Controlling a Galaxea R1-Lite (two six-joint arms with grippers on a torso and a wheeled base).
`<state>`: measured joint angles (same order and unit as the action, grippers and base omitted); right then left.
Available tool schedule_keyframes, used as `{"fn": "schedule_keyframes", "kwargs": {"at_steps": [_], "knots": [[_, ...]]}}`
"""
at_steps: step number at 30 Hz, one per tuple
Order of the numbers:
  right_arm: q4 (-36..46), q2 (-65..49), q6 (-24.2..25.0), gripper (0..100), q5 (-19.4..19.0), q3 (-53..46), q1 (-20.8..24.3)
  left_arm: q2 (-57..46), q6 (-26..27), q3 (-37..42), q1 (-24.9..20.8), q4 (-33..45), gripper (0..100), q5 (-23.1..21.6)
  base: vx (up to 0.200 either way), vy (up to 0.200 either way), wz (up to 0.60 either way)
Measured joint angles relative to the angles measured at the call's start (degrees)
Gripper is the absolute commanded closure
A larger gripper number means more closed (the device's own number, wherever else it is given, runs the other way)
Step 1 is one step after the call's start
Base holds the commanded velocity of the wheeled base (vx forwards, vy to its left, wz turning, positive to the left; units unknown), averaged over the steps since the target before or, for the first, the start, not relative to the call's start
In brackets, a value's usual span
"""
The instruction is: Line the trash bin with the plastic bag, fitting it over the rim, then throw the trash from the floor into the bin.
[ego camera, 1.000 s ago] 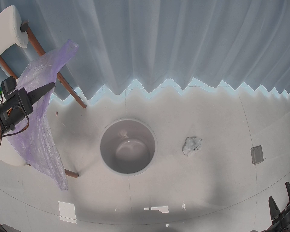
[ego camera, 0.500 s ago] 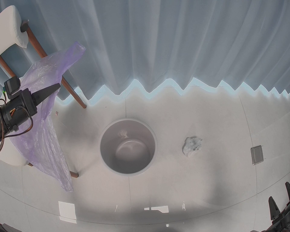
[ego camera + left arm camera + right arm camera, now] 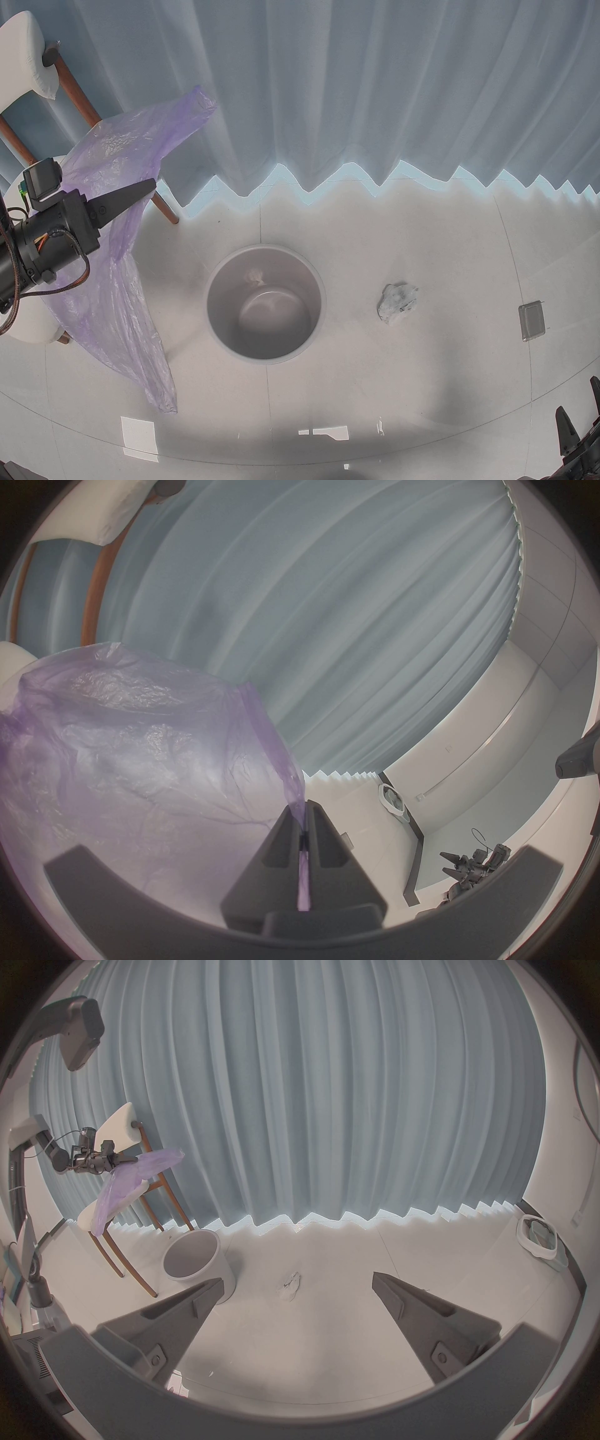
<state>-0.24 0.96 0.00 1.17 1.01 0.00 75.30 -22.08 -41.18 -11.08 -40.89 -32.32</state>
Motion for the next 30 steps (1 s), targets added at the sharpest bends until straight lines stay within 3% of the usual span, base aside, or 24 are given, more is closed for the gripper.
{"fn": "schedule_keyframes", "kwargs": {"at_steps": [12, 30], "knots": [[0.02, 0.00, 0.00, 0, 0.00, 0.00, 0.00, 1.02, -0.04, -0.09, -8.51, -1.05, 100, 3.69, 0.000, 0.000, 0.00], [0.00, 0.00, 0.00, 0, 0.00, 0.00, 0.00, 7.96, -1.57, 1.91, -18.74, -14.97, 100, 11.46, 0.000, 0.000, 0.00]]}}
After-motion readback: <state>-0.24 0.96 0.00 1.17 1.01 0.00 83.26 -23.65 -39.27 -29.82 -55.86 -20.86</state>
